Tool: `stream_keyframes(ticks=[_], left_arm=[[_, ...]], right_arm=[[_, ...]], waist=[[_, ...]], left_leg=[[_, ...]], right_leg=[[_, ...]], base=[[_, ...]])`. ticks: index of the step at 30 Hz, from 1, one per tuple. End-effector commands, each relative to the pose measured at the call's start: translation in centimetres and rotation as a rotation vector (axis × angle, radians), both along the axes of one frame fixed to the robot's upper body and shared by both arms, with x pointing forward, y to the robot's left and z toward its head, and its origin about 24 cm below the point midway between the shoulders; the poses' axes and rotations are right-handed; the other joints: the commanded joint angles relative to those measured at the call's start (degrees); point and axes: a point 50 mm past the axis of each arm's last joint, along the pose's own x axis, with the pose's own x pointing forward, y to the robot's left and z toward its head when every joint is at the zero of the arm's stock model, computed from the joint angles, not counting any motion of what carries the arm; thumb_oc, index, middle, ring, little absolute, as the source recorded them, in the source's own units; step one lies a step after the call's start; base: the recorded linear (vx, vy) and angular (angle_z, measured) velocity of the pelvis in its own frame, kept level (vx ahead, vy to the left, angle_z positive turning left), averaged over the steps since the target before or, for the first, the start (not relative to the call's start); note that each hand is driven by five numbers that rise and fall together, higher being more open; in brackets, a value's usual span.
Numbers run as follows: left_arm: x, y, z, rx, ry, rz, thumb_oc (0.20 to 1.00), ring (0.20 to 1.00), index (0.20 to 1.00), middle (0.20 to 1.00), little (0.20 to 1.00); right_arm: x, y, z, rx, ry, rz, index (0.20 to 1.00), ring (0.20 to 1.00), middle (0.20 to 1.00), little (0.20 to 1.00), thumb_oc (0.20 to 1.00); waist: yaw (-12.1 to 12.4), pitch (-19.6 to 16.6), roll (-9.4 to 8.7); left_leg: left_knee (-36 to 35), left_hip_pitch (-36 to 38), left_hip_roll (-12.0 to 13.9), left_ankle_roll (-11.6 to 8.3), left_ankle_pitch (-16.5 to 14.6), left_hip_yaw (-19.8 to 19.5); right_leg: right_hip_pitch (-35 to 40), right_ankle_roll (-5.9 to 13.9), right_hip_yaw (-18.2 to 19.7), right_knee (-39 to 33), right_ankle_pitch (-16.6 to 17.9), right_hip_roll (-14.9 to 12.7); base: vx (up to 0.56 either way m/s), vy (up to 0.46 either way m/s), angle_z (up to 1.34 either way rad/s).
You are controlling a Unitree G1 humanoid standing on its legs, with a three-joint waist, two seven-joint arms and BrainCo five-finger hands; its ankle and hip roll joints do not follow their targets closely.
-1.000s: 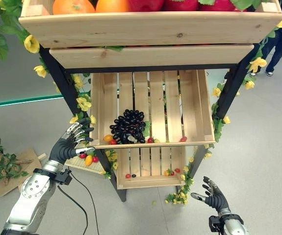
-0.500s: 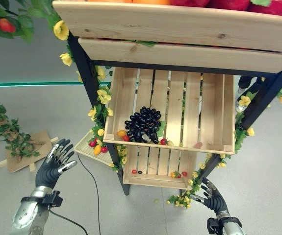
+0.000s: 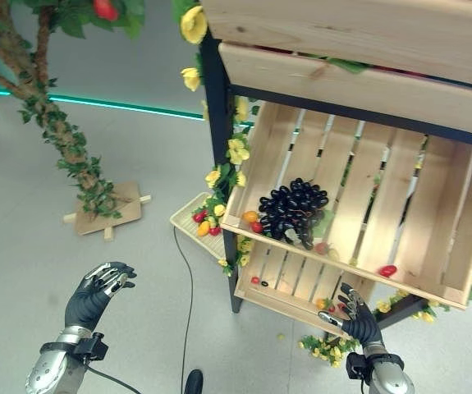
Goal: Pick up the fruits from the basket on one side to the basket on the other side
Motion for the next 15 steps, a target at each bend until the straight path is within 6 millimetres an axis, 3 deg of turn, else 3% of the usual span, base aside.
stream_keyframes(ticks=[1, 3, 4, 5, 6, 7, 15], left_arm=[[1.8, 0.3, 3.1, 0.134, -0.153, -0.03, 0.2, 0.2, 0.2, 0.2, 0.2], [2.0, 0.1, 3.3, 0.157, -0.162, -0.033, 0.2, 0.2, 0.2, 0.2, 0.2], [2.1, 0.1, 3.1, 0.159, -0.154, -0.032, 0.322, 0.322, 0.322, 0.322, 0.322], [2.2, 0.1, 3.0, 0.169, -0.149, -0.031, 0.589, 0.589, 0.589, 0.589, 0.589], [2.3, 0.2, 2.9, 0.177, -0.142, -0.022, 0.934, 0.934, 0.934, 0.934, 0.934], [2.3, 0.2, 2.8, 0.179, -0.137, -0.016, 1.0, 1.0, 1.0, 1.0, 1.0], [2.2, 0.6, 2.2, 0.195, -0.118, 0.038, 1.0, 1.0, 1.0, 1.0, 1.0]], right_arm=[[1.7, -1.1, 3.2, -0.065, -0.175, -0.019, 1.0, 1.0, 1.0, 1.0, 1.0], [1.8, -1.2, 3.3, -0.067, -0.183, -0.024, 1.0, 1.0, 1.0, 1.0, 1.0], [1.8, -1.3, 3.3, -0.07, -0.182, -0.029, 1.0, 1.0, 1.0, 1.0, 1.0], [2.0, -1.4, 3.4, -0.078, -0.185, -0.031, 1.0, 1.0, 1.0, 1.0, 1.0], [2.0, -1.4, 3.4, -0.08, -0.187, -0.032, 1.0, 1.0, 1.0, 1.0, 1.0], [2.1, -1.5, 3.5, -0.083, -0.19, -0.036, 1.0, 1.0, 1.0, 1.0, 1.0], [2.4, -2.0, 4.0, -0.108, -0.205, -0.047, 1.0, 1.0, 1.0, 1.0, 1.0]], waist=[[0.6, 0.1, 0.11], [1.1, 0.4, 0.34], [1.4, 0.5, 0.44], [1.6, 0.7, 0.6], [1.8, 0.8, 0.74], [1.9, 0.9, 0.89], [1.2, 2.6, 1.44]], left_leg=[[1.8, -0.6, 1.8, -3.01, -4.1, -0.2], [1.7, -1.3, 1.8, -3.52, -3.4, -1.5], [1.6, -1.6, 1.9, -3.72, -3.1, -1.9], [1.5, -1.8, 1.8, -3.92, -2.9, -2.3], [1.5, -1.9, 1.9, -4.01, -2.7, -2.6], [1.6, -2.0, 1.9, -4.08, -2.7, -2.8], [3.0, -2.1, 2.7, -4.16, -2.8, -2.5]], right_leg=[[-4.3, -2.44, -1.7, 11.2, -10.5, -1.3], [-4.2, -2.79, -3.0, 11.2, -11.0, -0.9], [-4.2, -2.89, -3.4, 11.0, -11.2, -0.7], [-4.2, -3.1, -3.7, 11.0, -11.4, -0.5], [-4.2, -3.24, -3.9, 11.1, -11.6, -0.4], [-4.3, -3.38, -4.1, 11.3, -11.8, -0.4], [-5.5, -4.1, -3.3, 13.5, -12.9, -0.2]], base=[[-0.06, -0.051, 0.56], [-0.05, -0.041, 0.58], [-0.03, -0.03, 0.36], [-0.03, -0.033, 0.29], [-0.03, -0.03, 0.16], [-0.03, -0.023, 0.14], [-0.02, -0.014, 0.03]])
